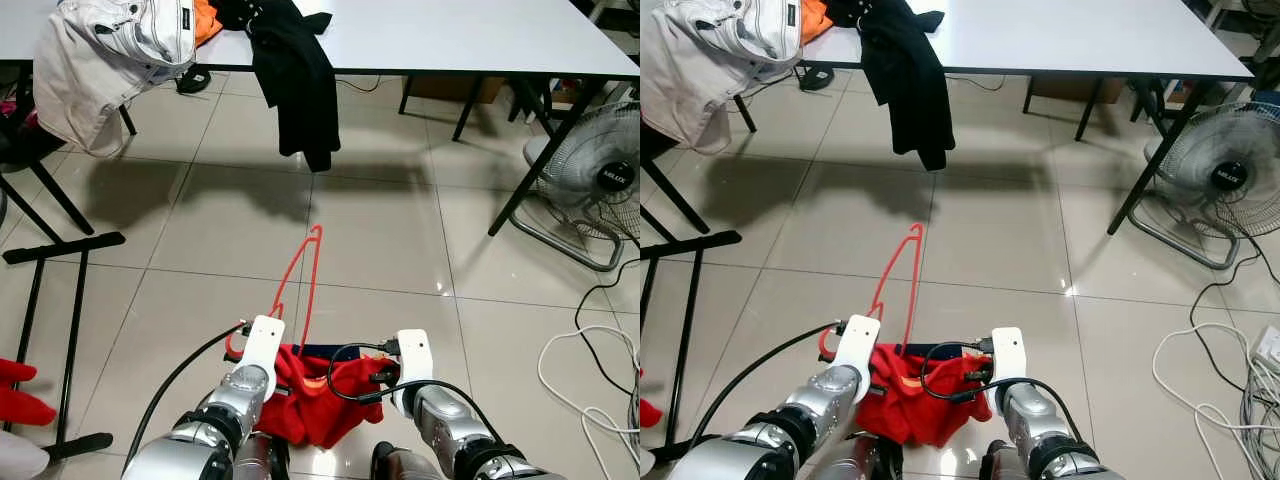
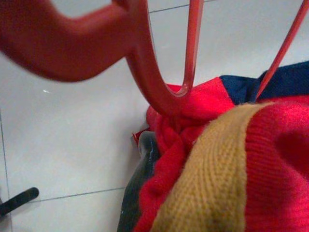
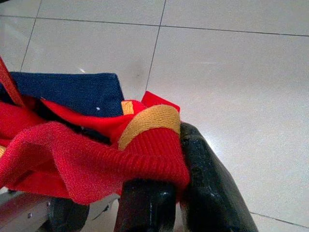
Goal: Hang hanger
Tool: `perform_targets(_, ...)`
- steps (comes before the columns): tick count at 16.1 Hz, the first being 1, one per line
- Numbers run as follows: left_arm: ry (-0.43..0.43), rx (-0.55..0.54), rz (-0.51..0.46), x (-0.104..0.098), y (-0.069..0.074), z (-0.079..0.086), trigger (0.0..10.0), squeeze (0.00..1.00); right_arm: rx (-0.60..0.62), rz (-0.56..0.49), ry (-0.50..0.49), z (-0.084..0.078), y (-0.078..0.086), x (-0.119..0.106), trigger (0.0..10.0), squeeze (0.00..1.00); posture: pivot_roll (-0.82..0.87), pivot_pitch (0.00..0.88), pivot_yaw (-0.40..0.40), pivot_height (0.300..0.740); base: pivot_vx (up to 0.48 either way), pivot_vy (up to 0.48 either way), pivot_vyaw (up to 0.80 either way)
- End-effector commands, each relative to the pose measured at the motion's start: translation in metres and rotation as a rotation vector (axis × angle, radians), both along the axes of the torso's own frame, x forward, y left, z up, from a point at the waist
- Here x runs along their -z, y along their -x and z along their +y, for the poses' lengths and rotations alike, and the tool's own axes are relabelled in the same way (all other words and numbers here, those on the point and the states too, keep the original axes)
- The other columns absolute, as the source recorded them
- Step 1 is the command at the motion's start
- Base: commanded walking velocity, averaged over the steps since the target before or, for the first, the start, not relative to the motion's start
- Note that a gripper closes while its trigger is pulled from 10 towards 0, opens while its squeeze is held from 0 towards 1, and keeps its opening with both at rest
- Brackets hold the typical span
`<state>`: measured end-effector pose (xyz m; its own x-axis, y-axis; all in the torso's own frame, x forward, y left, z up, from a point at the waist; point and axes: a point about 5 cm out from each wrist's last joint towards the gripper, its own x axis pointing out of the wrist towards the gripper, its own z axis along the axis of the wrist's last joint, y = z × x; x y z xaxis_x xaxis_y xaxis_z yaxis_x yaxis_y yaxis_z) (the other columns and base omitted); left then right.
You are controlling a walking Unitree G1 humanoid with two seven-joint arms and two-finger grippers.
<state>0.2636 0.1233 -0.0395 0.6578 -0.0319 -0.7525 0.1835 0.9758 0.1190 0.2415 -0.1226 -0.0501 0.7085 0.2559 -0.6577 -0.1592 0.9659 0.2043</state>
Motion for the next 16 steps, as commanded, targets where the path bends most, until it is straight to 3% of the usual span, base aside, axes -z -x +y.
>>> perform_targets(1, -0.043, -0.040, -0.020, -0.004, -0.005, 0.012, 10.0, 0.00, 0.046, 0.016, 0.035, -0.012, 0.004, 0.004, 0.0, 0.00, -0.12, 0.137, -0.003, 0.740, 0.000, 0.000, 0.00)
perform_targets(8, -0.043, -0.036, -0.044, -0.010, -0.013, 0.013, 10.0, 0.00, 0.063, 0.001, 0.013, -0.012, -0.004, -0.002, 0.0, 0.00, -0.13, 0.114, -0.004, 0.740, 0.000, 0.000, 0.00)
perform_targets(16, 0.020, -0.068, -0.029, -0.007, -0.009, 0.012, 10.0, 0.00, 0.073, -0.004, -0.026, -0.010, -0.008, -0.004, 0.0, 0.00, -0.11, 0.119, -0.016, 0.740, 0.000, 0.000, 0.00)
